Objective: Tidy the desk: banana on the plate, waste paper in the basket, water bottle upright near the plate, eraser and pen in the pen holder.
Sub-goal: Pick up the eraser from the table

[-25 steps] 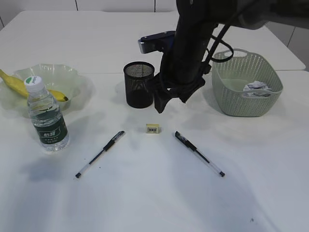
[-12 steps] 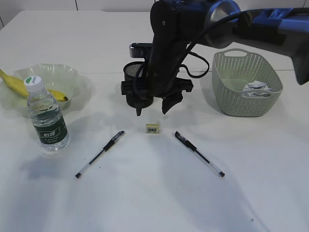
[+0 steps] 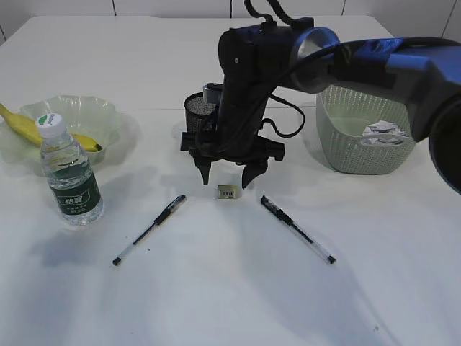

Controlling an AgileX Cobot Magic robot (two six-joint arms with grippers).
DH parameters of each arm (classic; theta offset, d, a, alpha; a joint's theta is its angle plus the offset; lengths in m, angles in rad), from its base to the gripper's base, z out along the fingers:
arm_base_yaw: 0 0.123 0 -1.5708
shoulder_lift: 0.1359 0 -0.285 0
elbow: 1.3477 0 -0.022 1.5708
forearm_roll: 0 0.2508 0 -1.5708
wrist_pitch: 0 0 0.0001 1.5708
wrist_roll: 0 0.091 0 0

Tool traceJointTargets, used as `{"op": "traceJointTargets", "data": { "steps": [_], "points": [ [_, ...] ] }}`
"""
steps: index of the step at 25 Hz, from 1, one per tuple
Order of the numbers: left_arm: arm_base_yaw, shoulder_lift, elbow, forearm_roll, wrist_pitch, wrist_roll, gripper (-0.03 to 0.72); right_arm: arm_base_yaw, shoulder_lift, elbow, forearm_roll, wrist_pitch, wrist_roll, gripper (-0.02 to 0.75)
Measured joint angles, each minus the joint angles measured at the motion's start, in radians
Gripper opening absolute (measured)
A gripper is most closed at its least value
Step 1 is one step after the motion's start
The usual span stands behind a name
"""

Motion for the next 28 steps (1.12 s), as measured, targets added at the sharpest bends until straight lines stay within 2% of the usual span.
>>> {"op": "traceJointTargets", "data": {
  "steps": [28],
  "points": [
    [0.0, 0.002, 0.0, -0.01, -0.026, 0.0, 0.442, 0.0, 0.045, -0.006, -0.043, -0.04, 0.055, 0.514]
  ]
}}
